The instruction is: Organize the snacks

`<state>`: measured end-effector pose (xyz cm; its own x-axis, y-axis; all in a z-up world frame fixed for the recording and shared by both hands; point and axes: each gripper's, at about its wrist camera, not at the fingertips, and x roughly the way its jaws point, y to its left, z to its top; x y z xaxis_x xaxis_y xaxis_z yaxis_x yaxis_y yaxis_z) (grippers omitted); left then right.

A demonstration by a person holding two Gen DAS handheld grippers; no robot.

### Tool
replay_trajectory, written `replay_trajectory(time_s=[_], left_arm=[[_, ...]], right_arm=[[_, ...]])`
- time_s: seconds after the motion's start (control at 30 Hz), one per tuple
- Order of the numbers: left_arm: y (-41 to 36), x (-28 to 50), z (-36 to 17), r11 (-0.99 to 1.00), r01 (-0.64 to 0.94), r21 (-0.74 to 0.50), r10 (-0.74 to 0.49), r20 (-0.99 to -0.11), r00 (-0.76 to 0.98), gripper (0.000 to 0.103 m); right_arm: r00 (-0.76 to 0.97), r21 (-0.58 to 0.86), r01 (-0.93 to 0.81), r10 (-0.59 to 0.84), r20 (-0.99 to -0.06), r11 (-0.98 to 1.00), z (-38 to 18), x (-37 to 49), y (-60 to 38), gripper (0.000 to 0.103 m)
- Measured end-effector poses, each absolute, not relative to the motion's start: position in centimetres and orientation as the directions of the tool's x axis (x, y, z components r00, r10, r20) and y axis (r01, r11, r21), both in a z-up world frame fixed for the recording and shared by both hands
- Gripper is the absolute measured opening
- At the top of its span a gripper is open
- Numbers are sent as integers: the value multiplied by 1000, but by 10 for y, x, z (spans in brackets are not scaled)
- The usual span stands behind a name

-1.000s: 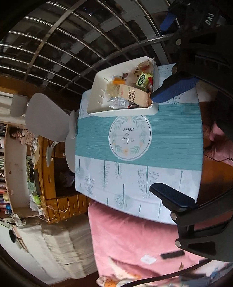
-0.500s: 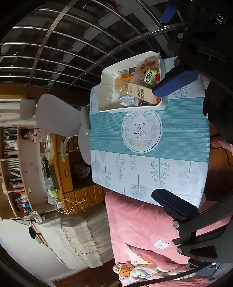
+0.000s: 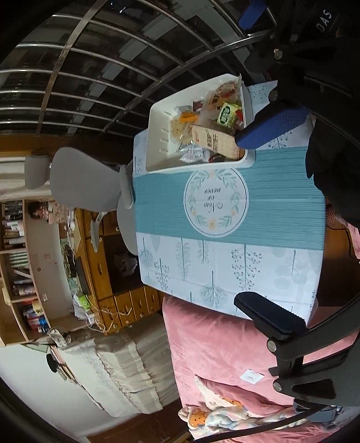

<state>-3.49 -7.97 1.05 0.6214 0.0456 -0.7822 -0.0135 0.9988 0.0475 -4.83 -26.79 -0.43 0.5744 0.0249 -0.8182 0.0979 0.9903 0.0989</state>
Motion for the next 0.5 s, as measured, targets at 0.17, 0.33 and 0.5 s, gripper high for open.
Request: replay_trajectory(time_s=[0.17,0.33,0.5], left_arm=[[-80,-33,11,999,-13,47,45,-784,619,102],[-80,-31,6,999,-19,46,48,-790,612,102],[-82,-28,3,998,-38,46,59,-798,600,102]], right_arm=[[563,100,88,34,-826,991,-7,-44,-268,103],[551,103,84,40,-834,991,-10,-42,-269,103],[539,102,75,46,-841,992,-12,-39,-272,103]])
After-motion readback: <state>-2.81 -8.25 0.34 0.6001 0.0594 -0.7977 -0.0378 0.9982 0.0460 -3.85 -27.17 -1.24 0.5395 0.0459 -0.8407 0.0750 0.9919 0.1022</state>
